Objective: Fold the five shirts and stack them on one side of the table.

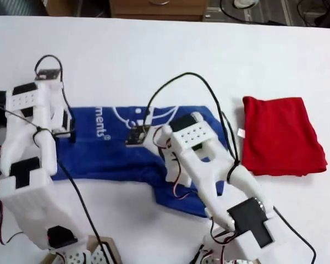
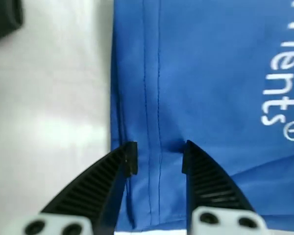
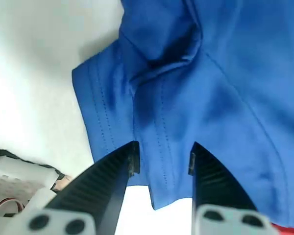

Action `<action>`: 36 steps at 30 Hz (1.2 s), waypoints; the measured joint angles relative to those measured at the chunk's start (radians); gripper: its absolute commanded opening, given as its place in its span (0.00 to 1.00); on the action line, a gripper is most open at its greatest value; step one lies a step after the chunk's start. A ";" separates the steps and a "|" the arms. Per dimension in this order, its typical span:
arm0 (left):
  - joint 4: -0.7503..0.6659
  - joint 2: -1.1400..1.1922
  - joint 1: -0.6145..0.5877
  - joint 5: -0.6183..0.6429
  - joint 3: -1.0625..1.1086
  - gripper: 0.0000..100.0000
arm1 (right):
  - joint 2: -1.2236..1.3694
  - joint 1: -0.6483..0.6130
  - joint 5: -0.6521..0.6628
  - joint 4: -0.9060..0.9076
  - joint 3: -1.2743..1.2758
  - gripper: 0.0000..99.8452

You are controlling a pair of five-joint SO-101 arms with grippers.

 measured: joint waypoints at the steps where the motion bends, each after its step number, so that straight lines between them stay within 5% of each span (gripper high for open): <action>1: -0.002 0.015 0.000 0.011 0.000 0.18 | -0.003 0.000 0.000 -0.006 0.006 0.18; 13: -0.037 0.041 0.000 0.044 0.000 0.18 | -0.005 -0.074 0.000 -0.110 0.167 0.22; 20: -0.037 0.041 0.000 0.044 0.000 0.18 | -0.012 -0.072 0.000 -0.267 0.226 0.02; 36: -0.057 0.041 0.000 0.043 0.000 0.18 | -0.118 -0.078 -0.002 -0.239 0.226 0.02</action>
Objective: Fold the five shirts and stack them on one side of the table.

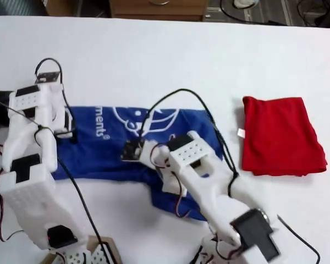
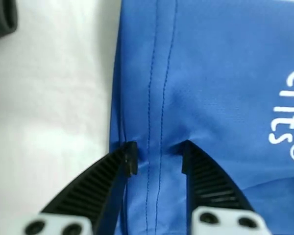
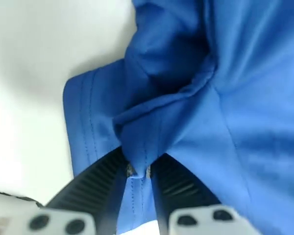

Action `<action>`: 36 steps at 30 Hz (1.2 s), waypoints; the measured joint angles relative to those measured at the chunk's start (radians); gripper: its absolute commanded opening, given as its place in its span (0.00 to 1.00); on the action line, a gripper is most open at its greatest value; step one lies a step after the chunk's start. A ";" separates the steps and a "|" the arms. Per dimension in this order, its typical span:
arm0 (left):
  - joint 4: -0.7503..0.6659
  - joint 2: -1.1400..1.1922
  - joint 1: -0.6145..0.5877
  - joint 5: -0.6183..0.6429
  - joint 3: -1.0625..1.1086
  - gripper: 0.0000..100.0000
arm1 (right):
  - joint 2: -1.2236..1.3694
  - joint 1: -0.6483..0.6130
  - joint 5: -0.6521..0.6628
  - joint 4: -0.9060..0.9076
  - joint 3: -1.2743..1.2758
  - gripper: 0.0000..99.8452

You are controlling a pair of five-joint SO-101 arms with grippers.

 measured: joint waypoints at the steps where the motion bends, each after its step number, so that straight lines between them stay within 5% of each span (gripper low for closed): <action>1: 0.000 0.000 0.000 0.000 0.000 0.18 | -0.026 0.000 0.000 0.009 0.000 0.02; 7: 0.000 0.000 0.000 0.000 0.000 0.18 | -0.092 0.000 0.000 0.064 0.002 0.08; 12: 0.000 0.000 0.000 0.000 0.000 0.18 | -0.097 0.000 0.000 0.094 0.005 0.02; 36: 0.000 0.003 0.000 0.000 0.000 0.18 | -0.216 -0.129 0.002 0.229 -0.029 0.02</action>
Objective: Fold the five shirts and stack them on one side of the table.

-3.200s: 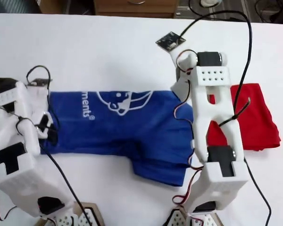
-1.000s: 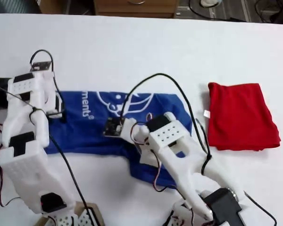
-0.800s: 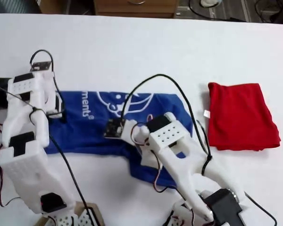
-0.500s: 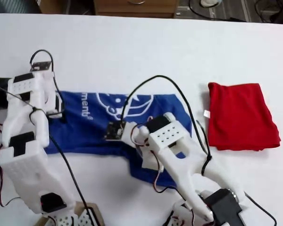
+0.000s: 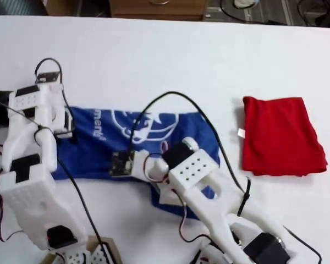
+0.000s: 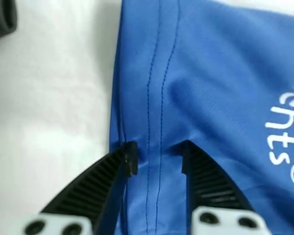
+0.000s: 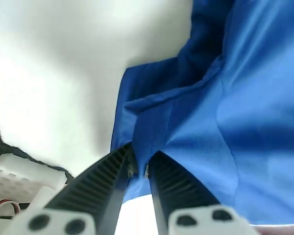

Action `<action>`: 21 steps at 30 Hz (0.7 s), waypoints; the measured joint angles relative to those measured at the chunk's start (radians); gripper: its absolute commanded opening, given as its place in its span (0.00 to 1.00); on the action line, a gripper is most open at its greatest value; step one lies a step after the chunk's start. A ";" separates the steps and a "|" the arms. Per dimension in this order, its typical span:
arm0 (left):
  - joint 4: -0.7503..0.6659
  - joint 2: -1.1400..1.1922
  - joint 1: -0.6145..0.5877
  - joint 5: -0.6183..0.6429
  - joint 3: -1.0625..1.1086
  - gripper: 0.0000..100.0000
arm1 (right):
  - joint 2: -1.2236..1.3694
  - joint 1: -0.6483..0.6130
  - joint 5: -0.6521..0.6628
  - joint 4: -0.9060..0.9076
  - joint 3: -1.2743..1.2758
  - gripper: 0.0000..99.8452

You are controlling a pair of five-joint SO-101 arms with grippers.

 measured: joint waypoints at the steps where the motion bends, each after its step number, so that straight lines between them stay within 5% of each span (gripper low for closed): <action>1: 0.000 0.000 0.000 0.000 0.000 0.18 | -0.002 0.002 -0.002 -0.002 0.006 0.02; 11: 0.063 0.000 0.041 -0.034 -0.032 0.18 | -0.008 -0.002 0.000 -0.092 0.118 0.22; 15: 0.157 0.000 0.054 -0.074 -0.114 0.18 | -0.009 0.057 -0.034 -0.060 -0.014 0.18; 21: 0.307 0.000 0.058 -0.130 -0.230 0.18 | 0.026 0.350 -0.173 -0.164 -0.313 0.01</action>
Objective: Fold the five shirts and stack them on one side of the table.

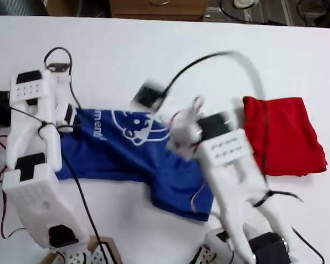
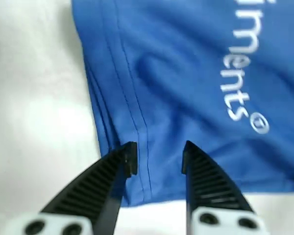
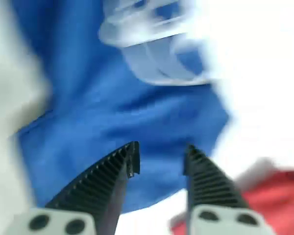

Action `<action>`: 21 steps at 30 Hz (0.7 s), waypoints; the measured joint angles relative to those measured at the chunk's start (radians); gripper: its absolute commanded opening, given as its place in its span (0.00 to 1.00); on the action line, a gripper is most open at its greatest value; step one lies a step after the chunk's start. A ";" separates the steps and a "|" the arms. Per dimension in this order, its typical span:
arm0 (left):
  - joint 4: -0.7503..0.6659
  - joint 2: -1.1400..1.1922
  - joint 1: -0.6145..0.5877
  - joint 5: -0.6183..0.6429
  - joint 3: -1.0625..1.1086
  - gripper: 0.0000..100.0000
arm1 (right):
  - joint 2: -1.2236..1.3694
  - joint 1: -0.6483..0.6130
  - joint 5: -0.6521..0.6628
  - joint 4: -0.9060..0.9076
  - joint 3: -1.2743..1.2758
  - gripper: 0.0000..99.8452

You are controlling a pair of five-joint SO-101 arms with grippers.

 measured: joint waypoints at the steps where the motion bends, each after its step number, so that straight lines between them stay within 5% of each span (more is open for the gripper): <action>1: 0.035 0.000 0.008 -0.009 -0.018 0.18 | 0.032 0.043 -0.017 -0.043 -0.011 0.03; 10: 0.126 0.000 0.084 -0.031 0.017 0.18 | 0.463 0.121 -0.048 -0.206 -0.117 0.02; 21: -0.112 0.000 0.100 -0.083 0.292 0.18 | 0.750 0.247 -0.048 -0.207 -0.367 0.02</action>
